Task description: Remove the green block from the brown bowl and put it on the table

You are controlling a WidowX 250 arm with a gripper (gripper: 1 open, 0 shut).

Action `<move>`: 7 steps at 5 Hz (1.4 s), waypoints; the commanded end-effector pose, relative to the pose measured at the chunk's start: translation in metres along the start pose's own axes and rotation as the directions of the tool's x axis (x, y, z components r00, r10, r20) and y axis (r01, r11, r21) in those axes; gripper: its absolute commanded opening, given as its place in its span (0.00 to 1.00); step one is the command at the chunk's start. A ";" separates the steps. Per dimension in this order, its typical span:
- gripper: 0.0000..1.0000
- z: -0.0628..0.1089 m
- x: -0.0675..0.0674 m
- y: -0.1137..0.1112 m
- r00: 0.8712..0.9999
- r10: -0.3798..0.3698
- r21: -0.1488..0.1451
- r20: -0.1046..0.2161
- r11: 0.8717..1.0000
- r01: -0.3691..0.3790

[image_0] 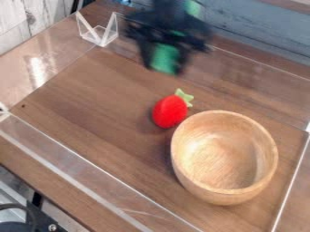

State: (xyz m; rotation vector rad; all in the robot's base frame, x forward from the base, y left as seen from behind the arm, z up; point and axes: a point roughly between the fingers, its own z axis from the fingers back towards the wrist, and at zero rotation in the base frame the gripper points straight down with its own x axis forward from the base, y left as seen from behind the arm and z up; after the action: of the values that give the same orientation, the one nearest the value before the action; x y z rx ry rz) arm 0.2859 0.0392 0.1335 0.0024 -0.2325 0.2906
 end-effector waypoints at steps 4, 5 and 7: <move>0.00 -0.043 0.012 0.010 0.985 -0.153 0.000 0.082 0.988 0.154; 0.00 -0.039 0.015 0.029 0.985 -0.149 0.022 0.090 0.989 0.147; 0.00 -0.039 0.012 0.053 0.986 -0.133 0.049 0.102 0.991 0.128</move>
State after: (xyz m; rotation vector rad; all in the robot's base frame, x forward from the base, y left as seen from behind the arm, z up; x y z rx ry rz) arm 0.2864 0.0910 0.0779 0.0566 -0.2643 0.1655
